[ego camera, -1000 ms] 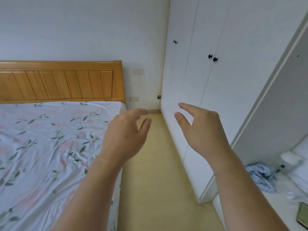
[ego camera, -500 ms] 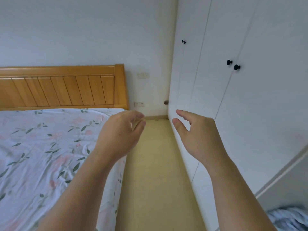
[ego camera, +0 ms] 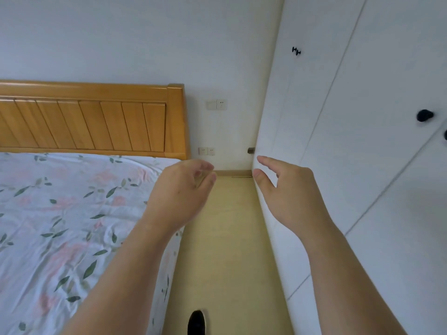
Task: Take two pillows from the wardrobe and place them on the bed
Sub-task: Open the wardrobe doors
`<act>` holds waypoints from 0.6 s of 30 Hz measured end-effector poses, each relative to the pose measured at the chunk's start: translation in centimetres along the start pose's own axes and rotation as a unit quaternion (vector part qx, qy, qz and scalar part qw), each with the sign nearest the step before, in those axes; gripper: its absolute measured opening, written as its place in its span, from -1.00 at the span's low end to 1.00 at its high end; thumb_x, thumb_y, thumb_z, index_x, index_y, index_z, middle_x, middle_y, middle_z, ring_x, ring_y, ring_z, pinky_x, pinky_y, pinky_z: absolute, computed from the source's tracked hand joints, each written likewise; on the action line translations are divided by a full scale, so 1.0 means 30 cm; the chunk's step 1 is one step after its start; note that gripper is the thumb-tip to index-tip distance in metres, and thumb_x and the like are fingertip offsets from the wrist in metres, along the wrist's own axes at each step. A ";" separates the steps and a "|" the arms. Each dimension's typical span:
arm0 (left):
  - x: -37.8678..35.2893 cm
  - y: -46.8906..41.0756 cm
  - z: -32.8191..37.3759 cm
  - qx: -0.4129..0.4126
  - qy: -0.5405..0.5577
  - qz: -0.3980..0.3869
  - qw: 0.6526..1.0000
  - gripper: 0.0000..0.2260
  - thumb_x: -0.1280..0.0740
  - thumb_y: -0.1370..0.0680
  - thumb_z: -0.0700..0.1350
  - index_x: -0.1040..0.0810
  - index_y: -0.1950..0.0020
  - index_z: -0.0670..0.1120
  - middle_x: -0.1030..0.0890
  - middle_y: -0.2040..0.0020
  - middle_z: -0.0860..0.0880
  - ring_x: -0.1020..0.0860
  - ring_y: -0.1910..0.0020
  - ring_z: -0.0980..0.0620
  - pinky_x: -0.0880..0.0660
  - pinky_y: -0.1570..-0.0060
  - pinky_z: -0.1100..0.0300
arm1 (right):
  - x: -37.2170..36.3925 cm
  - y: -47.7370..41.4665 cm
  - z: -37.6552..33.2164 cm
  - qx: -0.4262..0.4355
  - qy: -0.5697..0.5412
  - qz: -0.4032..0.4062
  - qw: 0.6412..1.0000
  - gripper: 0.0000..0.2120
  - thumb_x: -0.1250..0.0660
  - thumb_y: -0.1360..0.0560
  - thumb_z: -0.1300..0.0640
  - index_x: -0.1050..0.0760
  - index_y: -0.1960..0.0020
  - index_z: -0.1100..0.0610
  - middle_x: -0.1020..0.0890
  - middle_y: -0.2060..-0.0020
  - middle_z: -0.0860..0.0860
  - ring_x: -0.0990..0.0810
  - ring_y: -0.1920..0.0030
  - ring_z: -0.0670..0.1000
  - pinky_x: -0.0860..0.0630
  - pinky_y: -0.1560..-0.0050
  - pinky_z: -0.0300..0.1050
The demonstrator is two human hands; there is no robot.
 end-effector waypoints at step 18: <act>-0.266 -1.236 -0.362 -0.059 0.037 -0.089 0.994 -0.77 -0.29 -0.60 0.13 -0.62 -0.19 0.14 -0.65 -0.04 0.19 -0.60 0.09 0.27 -0.61 -0.01 0.08 | -0.411 -1.142 0.051 -0.047 0.027 0.042 0.998 -0.62 -0.25 -0.64 -0.05 -0.49 -0.43 -0.06 -0.71 0.02 -0.02 -0.65 -0.07 -0.10 -0.50 -0.19 -0.23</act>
Point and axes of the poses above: each hand's wrist, its own y-axis away from the middle knuckle, its own x-axis out of the back of the hand, z = x × y, the point moved 1 cm from there along -y, towards the middle knuckle
